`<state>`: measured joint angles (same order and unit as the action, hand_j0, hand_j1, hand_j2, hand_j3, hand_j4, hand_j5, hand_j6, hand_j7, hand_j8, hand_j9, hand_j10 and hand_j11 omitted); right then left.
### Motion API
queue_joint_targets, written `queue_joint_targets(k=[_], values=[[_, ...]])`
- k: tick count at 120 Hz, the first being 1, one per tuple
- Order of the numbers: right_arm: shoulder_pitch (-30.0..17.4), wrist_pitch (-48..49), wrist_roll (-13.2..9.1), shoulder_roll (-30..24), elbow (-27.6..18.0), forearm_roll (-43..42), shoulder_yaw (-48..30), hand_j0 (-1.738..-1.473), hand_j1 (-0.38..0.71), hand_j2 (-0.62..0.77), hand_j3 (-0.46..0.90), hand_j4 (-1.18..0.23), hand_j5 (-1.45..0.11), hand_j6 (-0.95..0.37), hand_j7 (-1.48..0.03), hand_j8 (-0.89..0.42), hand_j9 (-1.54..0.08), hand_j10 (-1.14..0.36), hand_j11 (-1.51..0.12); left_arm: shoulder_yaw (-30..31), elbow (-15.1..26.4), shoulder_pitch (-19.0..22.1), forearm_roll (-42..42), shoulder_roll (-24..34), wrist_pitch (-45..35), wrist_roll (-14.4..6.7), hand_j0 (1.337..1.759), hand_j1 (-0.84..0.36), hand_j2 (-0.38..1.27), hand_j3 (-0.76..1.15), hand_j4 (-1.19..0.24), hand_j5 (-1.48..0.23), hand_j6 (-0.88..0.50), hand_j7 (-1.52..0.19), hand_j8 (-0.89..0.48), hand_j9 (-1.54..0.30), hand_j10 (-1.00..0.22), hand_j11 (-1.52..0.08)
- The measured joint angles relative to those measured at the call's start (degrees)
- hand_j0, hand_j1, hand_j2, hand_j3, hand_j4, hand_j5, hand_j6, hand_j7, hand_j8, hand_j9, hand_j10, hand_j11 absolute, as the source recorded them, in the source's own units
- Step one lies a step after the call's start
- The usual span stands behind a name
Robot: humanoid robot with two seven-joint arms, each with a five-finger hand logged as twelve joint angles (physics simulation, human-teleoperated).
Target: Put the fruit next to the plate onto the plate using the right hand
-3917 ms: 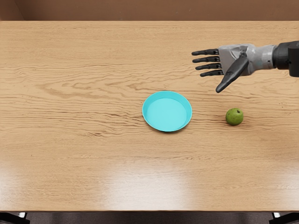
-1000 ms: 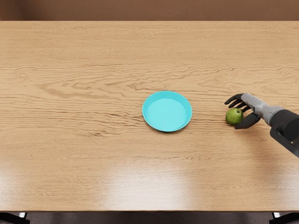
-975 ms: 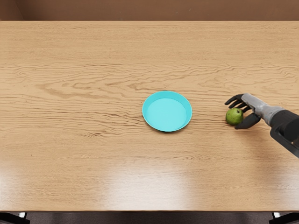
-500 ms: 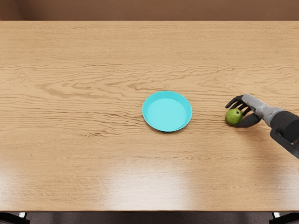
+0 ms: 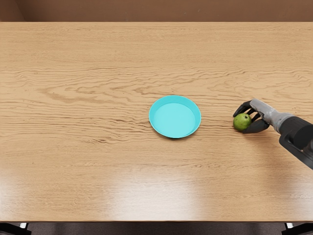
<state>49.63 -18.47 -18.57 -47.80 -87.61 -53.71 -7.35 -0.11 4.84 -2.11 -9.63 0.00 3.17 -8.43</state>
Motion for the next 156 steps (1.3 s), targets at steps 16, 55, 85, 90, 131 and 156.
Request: queue_joint_targets(k=[16, 55, 85, 90, 131, 156], values=[[0.01, 0.14, -0.02, -0.01, 0.01, 0.22, -0.04, -1.648, 0.29, 0.1, 0.0, -0.66, -0.84, -0.35, -0.86, -0.33, -0.86, -0.67, -0.86, 0.0, 0.0, 0.0, -0.01, 0.0, 0.0, 0.0, 1.658, 0.32, 0.0, 0.0, -0.02, -0.03, -0.02, -0.03, -0.02, -0.03, -0.02, -0.03], [0.23, 0.77, 0.03, -0.21, -0.02, 1.49, -0.5, -1.653, 0.3, 0.32, 0.0, -0.73, -0.98, -0.39, -0.96, -0.35, -1.0, -0.74, -1.01, 0.01, 0.0, 0.0, -0.03, 0.0, 0.0, -0.01, 1.658, 0.32, 0.0, 0.0, -0.02, -0.03, -0.02, -0.03, -0.02, -0.03, -0.02, -0.03], [0.91, 4.86, 0.05, -1.16, -0.13, 5.25, -2.32, -1.655, 0.28, 0.33, 0.0, -0.73, -1.04, -0.41, -0.99, -0.36, -1.04, -0.73, -1.05, 0.01, 0.0, 0.0, -0.03, 0.0, 0.0, -0.01, 1.658, 0.32, 0.0, 0.0, -0.02, -0.03, -0.02, -0.03, -0.02, -0.03, -0.02, -0.03], [0.98, 6.02, 0.05, -1.45, -0.18, 5.87, -3.0, -1.655, 0.28, 0.33, 0.0, -0.73, -1.04, -0.41, -0.99, -0.36, -1.04, -0.73, -1.05, 0.01, 0.0, 0.0, -0.03, 0.0, 0.0, -0.01, 1.658, 0.32, 0.0, 0.0, -0.02, -0.03, -0.02, -0.03, -0.02, -0.03, -0.02, -0.03], [1.34, 20.51, 0.0, -2.19, -0.32, 12.56, -11.33, -1.658, 0.27, 0.33, 0.0, -0.73, -1.06, -0.41, -0.99, -0.35, -1.06, -0.73, -1.06, 0.02, 0.0, 0.0, -0.03, 0.0, 0.0, -0.01, 1.658, 0.32, 0.0, 0.0, -0.02, -0.03, -0.02, -0.03, -0.02, -0.03, -0.02, -0.03], [3.14, 27.34, -0.14, -2.0, -0.41, 15.73, -14.84, -1.658, 0.28, 0.33, 0.0, -0.73, -1.07, -0.4, -1.0, -0.34, -1.06, -0.73, -1.06, 0.02, 0.0, 0.0, -0.03, 0.0, 0.0, -0.01, 1.658, 0.32, 0.0, 0.0, -0.02, -0.03, -0.02, -0.03, -0.02, -0.03, -0.02, -0.03]])
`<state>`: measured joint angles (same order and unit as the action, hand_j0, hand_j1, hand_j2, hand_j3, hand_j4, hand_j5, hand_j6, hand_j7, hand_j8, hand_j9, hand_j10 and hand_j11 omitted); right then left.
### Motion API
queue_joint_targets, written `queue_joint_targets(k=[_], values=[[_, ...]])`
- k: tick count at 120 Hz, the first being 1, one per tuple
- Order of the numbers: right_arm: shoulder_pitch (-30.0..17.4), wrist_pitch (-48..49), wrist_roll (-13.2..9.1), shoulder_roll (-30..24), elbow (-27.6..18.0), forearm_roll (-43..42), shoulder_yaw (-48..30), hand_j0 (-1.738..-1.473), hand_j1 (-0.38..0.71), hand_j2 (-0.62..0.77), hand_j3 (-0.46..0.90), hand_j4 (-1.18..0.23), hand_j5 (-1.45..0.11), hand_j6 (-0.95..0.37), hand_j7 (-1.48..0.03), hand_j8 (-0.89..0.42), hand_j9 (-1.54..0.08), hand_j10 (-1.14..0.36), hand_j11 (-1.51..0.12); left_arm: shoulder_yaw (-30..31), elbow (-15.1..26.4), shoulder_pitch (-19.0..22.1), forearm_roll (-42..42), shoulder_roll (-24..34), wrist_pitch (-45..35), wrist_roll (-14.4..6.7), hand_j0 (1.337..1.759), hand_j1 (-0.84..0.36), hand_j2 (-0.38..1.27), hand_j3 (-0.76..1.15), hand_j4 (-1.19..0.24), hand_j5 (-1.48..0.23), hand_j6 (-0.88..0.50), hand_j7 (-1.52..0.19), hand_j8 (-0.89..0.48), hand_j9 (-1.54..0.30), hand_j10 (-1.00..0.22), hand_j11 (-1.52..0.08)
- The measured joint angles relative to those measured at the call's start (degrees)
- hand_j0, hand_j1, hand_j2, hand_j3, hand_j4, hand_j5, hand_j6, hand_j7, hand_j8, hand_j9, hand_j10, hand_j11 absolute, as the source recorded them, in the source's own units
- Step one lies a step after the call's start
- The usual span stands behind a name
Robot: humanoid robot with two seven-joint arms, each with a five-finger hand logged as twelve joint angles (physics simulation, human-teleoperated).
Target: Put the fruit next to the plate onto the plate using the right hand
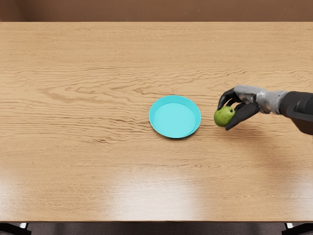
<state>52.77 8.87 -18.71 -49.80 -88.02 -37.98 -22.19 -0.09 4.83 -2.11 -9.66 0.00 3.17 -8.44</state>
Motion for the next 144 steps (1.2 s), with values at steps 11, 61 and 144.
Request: queue_joint_targets(k=[11, 61, 144], values=[[1.35, 1.76, -0.02, 0.41, -0.03, 1.35, -0.37, -1.658, 0.28, 0.34, 0.0, -0.73, -1.07, -0.4, -1.0, -0.34, -1.06, -0.73, -1.06, 0.0, 0.0, 0.0, 0.0, 0.0, 0.0, 0.0, 1.658, 0.32, 0.0, 0.0, -0.02, -0.03, -0.02, -0.03, -0.02, -0.03, -0.02, -0.03], [5.92, 0.13, -0.64, 10.46, 2.66, 0.01, 0.14, -1.658, 0.3, 0.36, 0.0, -0.74, -1.08, -0.37, -1.01, -0.33, -1.06, -0.75, -1.06, 0.01, 0.0, 0.0, 0.0, 0.0, 0.0, 0.0, 1.658, 0.33, 0.0, 0.0, -0.02, -0.03, -0.02, -0.03, -0.02, -0.03, -0.02, -0.03], [5.19, -3.42, -0.71, 20.78, 9.06, -6.42, 1.65, -1.658, 0.25, 0.27, 0.0, -0.66, -0.94, -0.44, -0.89, -0.4, -0.94, -0.66, -0.95, 0.0, 0.0, 0.0, 0.0, 0.0, 0.0, 0.0, 1.658, 0.32, 0.0, 0.0, -0.02, -0.03, -0.02, -0.03, -0.02, -0.03, -0.02, -0.03]])
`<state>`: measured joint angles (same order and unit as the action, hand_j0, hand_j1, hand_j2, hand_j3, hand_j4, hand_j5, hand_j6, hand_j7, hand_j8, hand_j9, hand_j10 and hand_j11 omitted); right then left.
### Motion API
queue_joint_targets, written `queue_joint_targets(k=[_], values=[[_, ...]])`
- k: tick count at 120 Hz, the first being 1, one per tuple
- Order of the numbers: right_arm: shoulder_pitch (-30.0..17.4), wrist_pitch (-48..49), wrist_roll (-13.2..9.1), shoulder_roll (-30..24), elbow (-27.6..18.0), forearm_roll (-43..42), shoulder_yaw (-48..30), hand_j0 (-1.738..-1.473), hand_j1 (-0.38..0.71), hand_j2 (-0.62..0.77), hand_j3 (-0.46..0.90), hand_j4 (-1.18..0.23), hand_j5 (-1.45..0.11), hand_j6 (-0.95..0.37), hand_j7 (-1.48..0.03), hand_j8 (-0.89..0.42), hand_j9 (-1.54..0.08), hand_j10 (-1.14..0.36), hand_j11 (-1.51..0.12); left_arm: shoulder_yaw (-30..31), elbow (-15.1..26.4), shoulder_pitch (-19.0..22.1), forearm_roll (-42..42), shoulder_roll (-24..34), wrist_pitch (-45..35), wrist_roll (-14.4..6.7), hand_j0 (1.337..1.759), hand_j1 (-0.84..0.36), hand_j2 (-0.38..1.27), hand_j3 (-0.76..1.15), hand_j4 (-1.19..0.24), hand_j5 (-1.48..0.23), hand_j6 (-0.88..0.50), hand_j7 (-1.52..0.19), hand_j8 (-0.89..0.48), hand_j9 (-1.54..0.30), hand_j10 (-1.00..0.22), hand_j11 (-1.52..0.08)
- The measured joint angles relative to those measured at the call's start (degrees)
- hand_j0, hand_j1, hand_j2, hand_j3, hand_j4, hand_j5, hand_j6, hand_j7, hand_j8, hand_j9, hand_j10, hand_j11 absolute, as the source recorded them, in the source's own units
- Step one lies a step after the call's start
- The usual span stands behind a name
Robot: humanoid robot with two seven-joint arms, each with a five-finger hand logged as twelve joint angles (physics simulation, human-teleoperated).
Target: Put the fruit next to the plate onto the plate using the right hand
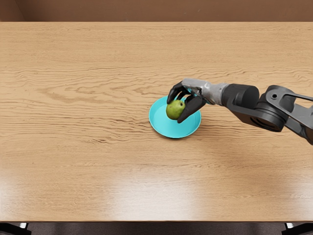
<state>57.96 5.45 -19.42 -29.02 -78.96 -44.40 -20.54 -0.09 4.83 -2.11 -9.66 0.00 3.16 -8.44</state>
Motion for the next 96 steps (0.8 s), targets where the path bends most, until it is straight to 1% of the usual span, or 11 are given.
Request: queue_joint_targets(k=[17, 37, 55, 61, 67, 80, 96], values=[[-0.03, -0.12, -0.01, 0.02, 0.18, 0.26, -0.02, -1.658, 0.21, 0.1, 0.0, -0.55, -0.75, -0.44, -0.73, -0.41, -0.75, -0.55, -0.76, 0.0, 0.0, 0.0, 0.0, 0.0, 0.0, 0.0, 1.658, 0.32, 0.0, 0.0, -0.02, -0.03, -0.02, -0.03, -0.02, -0.03, -0.02, -0.03], [0.01, -0.16, -0.01, 0.02, 0.4, 0.55, -0.09, -1.658, 0.14, 0.0, 0.0, -0.44, -0.59, -0.39, -0.58, -0.38, -0.59, -0.44, -0.59, 0.0, 0.0, 0.0, 0.0, 0.0, 0.0, 0.0, 1.658, 0.32, 0.0, 0.0, -0.02, -0.03, -0.02, -0.03, -0.02, -0.03, -0.02, -0.03], [0.04, -0.09, -0.01, -0.2, 0.45, 0.78, -0.18, -1.658, 0.07, -0.03, 0.0, -0.37, -0.49, -0.35, -0.48, -0.34, -0.49, -0.37, -0.49, 0.0, 0.0, 0.0, 0.01, 0.0, 0.0, 0.0, 1.658, 0.32, 0.0, 0.0, -0.02, -0.03, -0.02, -0.03, -0.02, -0.03, -0.02, -0.03], [0.05, 0.0, -0.01, -0.49, 0.44, 1.43, -0.26, -1.658, 0.03, -0.03, 0.0, -0.33, -0.43, -0.31, -0.43, -0.31, -0.43, -0.33, -0.43, 0.0, 0.0, 0.0, 0.01, 0.0, 0.0, 0.0, 1.658, 0.32, 0.0, 0.0, -0.02, -0.03, -0.02, -0.03, -0.02, -0.03, -0.02, -0.03], [0.17, 0.17, -0.01, -1.08, 0.38, 3.35, -0.34, -1.658, -0.04, -0.03, 0.0, -0.27, -0.35, -0.26, -0.35, -0.25, -0.35, -0.27, -0.35, 0.0, 0.0, 0.0, 0.0, 0.0, 0.0, 0.0, 1.658, 0.32, 0.0, 0.0, -0.02, -0.03, -0.02, -0.03, -0.02, -0.03, -0.02, -0.03], [0.31, 2.07, 0.07, -4.03, -0.12, 7.82, -0.6, -1.658, -0.17, -0.01, 0.0, -0.16, -0.21, -0.15, -0.21, -0.15, -0.21, -0.16, -0.21, 0.0, 0.0, 0.0, 0.0, 0.0, 0.0, 0.0, 1.658, 0.32, 0.0, 0.0, -0.02, -0.03, -0.02, -0.03, -0.02, -0.03, -0.02, -0.03], [0.31, 8.1, 0.39, -9.75, -1.2, 14.98, -0.93, -1.658, -0.26, -0.01, 0.0, -0.08, -0.11, -0.08, -0.11, -0.08, -0.11, -0.08, -0.11, 0.0, 0.0, 0.0, 0.02, 0.0, 0.0, 0.0, 1.658, 0.32, 0.0, 0.0, -0.02, -0.03, -0.02, -0.03, -0.02, -0.03, -0.02, -0.03]])
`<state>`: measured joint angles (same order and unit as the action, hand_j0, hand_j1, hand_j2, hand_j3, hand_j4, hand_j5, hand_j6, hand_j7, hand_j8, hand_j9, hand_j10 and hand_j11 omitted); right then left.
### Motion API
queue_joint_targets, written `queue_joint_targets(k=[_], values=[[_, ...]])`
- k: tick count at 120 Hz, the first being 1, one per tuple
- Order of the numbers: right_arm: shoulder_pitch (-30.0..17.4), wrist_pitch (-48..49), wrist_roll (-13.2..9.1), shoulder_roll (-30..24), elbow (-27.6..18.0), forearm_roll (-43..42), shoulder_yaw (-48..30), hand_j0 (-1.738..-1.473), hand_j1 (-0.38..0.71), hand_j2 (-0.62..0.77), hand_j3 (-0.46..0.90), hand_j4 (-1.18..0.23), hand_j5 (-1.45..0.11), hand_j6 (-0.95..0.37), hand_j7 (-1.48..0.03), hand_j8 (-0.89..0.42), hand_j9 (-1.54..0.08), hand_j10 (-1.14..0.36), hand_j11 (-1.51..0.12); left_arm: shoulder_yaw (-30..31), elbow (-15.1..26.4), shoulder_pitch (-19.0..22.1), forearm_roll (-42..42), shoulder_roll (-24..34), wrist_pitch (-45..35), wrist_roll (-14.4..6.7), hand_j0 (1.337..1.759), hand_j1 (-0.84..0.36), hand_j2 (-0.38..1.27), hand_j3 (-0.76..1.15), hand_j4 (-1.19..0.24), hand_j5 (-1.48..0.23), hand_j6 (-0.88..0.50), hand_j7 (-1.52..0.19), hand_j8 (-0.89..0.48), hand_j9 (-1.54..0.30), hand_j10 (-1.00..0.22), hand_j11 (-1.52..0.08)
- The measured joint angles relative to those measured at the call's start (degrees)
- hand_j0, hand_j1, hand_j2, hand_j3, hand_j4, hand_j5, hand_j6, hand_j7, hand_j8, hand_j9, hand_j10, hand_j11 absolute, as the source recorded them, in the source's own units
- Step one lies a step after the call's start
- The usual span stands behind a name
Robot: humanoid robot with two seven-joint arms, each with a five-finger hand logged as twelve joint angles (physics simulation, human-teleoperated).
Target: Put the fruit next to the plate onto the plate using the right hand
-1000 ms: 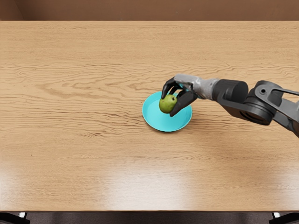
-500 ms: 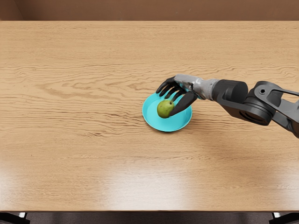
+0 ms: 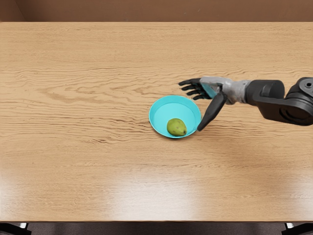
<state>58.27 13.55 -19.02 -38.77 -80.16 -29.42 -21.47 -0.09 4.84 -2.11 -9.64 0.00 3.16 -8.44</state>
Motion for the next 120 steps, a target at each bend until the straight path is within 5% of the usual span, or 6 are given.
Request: queue_joint_targets(k=[63, 120], values=[[-1.04, 20.89, 0.5, -18.22, -0.83, 18.78, -0.91, -1.658, -0.34, 0.0, 0.0, -0.01, -0.01, -0.01, -0.01, -0.01, -0.01, -0.01, -0.01, -0.01, 0.0, 0.0, -0.01, 0.0, 0.0, 0.0, 1.658, 0.32, 0.0, 0.0, -0.02, -0.03, -0.02, -0.03, -0.02, -0.03, -0.02, -0.03], [-4.05, 21.47, 0.58, -20.1, 0.38, 20.44, -0.84, -1.658, -0.35, 0.0, 0.0, 0.0, 0.0, 0.0, 0.0, 0.0, 0.0, 0.0, 0.0, -0.05, 0.03, -0.05, -0.01, 0.0, 0.0, 0.01, 1.658, 0.32, 0.0, 0.0, -0.02, -0.03, -0.02, -0.03, -0.02, -0.03, -0.02, -0.03]])
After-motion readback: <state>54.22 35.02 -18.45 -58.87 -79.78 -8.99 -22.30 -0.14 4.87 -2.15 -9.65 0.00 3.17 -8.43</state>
